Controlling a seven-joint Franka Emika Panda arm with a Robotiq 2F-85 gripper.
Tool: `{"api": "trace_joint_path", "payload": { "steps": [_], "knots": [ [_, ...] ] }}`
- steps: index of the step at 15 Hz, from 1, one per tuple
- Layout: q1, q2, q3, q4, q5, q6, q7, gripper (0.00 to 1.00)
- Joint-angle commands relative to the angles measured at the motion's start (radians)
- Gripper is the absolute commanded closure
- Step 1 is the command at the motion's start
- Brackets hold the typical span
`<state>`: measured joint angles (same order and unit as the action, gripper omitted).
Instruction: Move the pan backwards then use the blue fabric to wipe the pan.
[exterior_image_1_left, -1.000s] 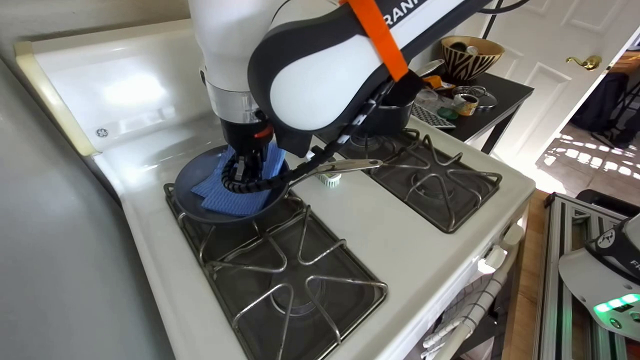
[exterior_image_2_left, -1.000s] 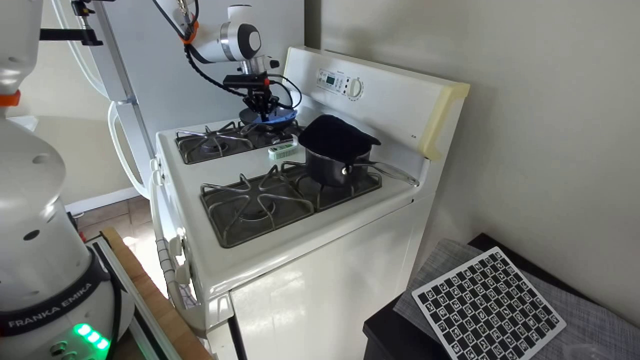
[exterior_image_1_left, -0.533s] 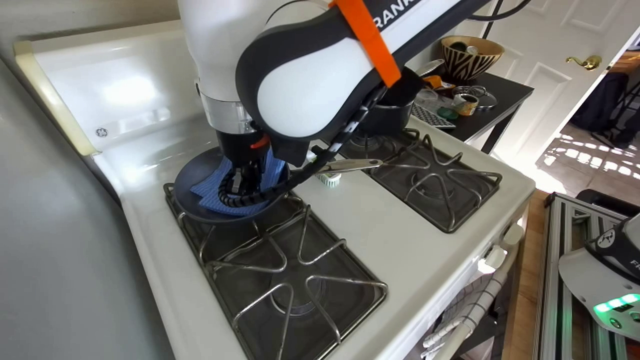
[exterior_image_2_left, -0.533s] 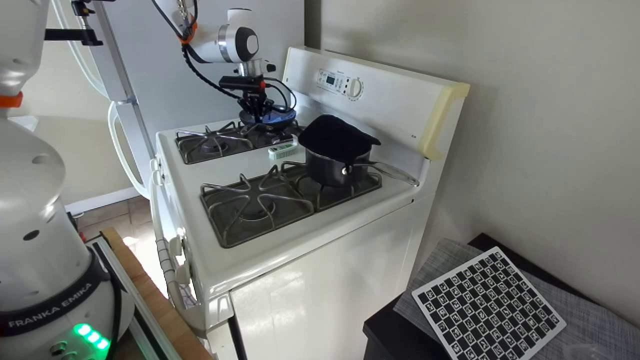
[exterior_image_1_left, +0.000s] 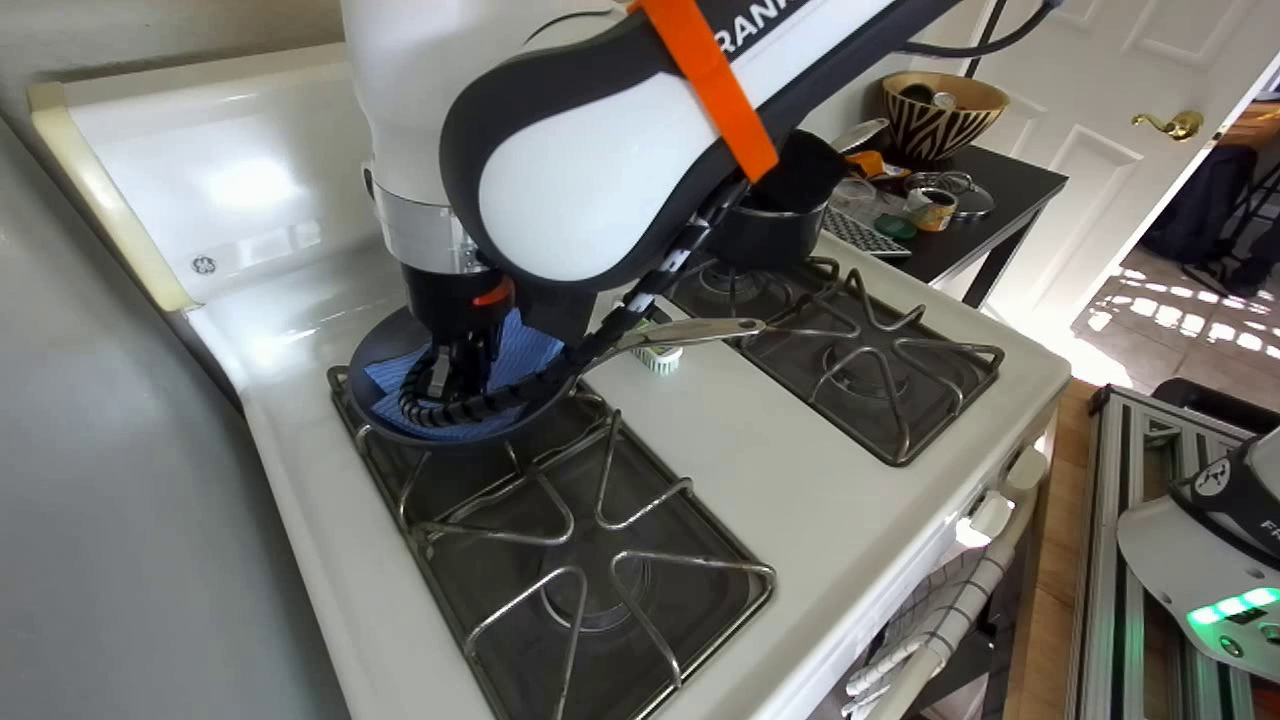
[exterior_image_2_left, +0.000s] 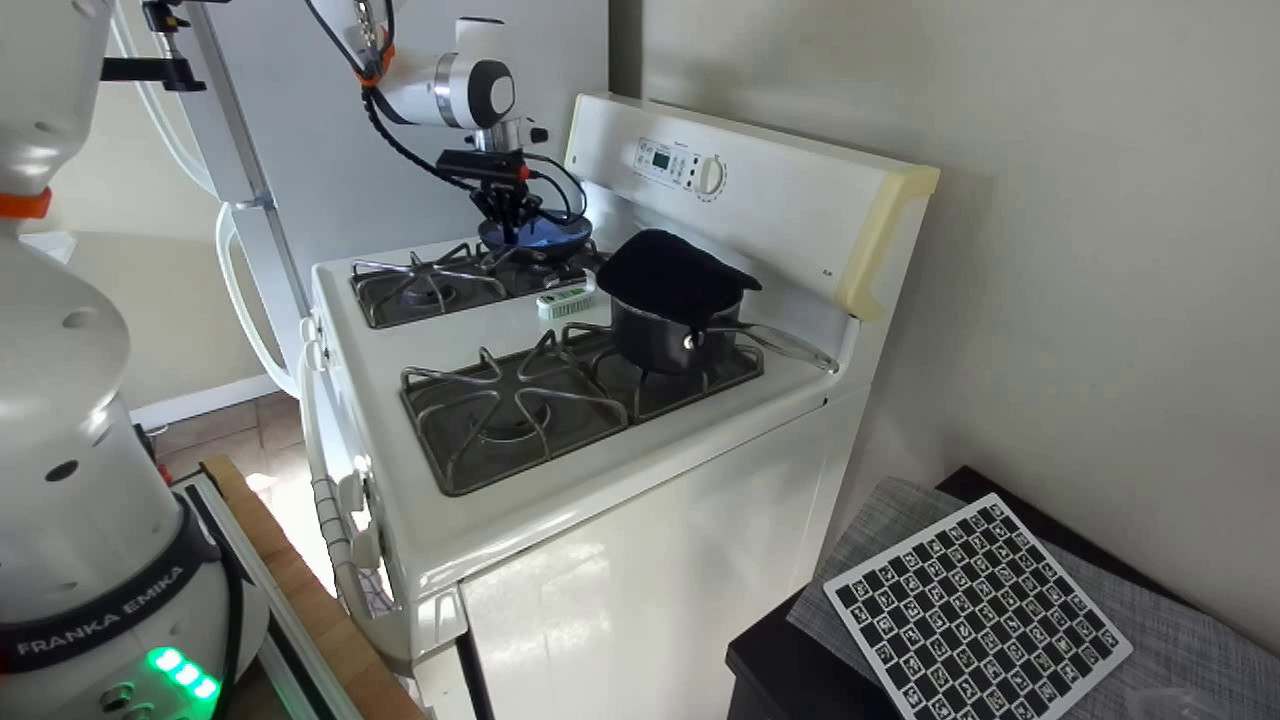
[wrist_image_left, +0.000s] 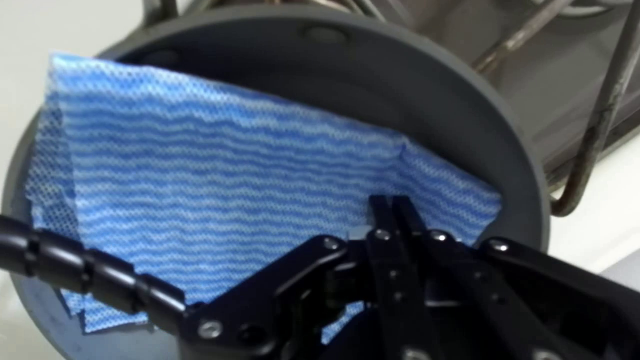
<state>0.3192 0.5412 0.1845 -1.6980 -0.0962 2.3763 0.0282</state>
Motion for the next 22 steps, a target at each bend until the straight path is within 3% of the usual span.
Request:
{"api": "trace_joint_path", "payload": {
  "steps": [1, 12, 17, 22],
  "knots": [
    [-0.003, 0.036, 0.007, 0.017, -0.001, 0.085, -0.035, 1.00],
    [0.011, 0.067, -0.048, 0.003, -0.089, 0.251, -0.064, 1.00],
    [0.011, 0.051, -0.066, -0.004, -0.128, 0.211, -0.069, 1.00],
    [-0.005, 0.029, -0.038, -0.011, -0.101, 0.121, -0.100, 1.00]
  ]
}}
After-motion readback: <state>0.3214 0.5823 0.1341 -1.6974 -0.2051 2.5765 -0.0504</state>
